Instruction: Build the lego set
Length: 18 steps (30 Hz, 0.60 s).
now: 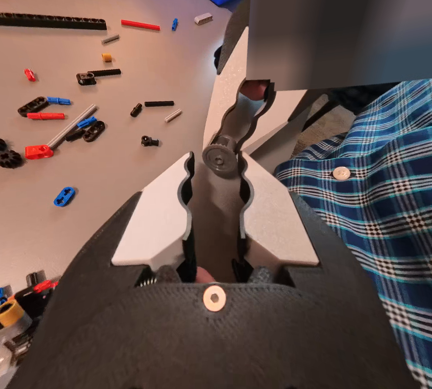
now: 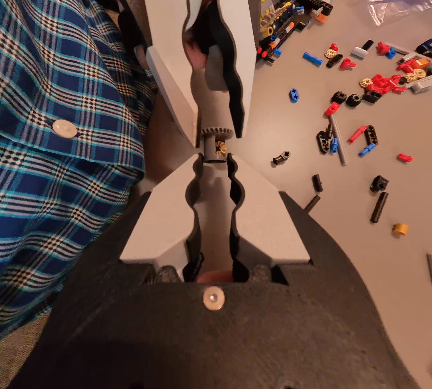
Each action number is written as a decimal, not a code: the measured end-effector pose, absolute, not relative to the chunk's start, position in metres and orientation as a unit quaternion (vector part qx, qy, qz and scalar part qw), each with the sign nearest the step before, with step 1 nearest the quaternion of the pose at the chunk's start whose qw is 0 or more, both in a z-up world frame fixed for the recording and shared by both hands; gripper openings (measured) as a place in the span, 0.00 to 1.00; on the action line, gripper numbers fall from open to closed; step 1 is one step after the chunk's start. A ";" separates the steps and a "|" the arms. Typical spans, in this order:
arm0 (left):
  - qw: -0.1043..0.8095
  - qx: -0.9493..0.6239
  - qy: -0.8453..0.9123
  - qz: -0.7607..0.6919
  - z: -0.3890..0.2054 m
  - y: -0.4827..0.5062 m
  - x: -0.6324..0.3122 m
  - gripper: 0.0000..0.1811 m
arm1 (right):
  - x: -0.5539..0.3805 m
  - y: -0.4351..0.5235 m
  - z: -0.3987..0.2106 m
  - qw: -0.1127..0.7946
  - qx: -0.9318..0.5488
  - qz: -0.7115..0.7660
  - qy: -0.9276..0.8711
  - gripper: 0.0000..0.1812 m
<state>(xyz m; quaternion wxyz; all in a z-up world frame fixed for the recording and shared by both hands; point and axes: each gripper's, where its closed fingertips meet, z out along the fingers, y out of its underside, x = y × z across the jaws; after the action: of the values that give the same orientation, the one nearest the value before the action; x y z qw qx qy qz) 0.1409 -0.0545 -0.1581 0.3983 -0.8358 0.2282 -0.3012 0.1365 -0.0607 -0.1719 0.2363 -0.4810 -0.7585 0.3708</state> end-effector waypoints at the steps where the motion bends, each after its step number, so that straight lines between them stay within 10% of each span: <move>1: 0.405 -0.832 0.231 -0.302 -0.157 -0.055 0.142 0.19 | 0.137 -0.061 -0.172 0.230 -0.481 0.377 -0.757 0.10; 18: 0.447 -0.800 0.318 -0.241 -0.153 -0.060 0.142 0.15 | 0.136 -0.068 -0.164 0.146 -0.464 0.435 -0.758 0.10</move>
<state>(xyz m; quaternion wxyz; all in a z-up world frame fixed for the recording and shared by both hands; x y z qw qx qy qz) 0.1422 -0.0599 -0.1534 0.4473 -0.8004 0.3183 -0.2408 0.1363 -0.0683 -0.1644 0.1465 -0.4638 -0.7579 0.4348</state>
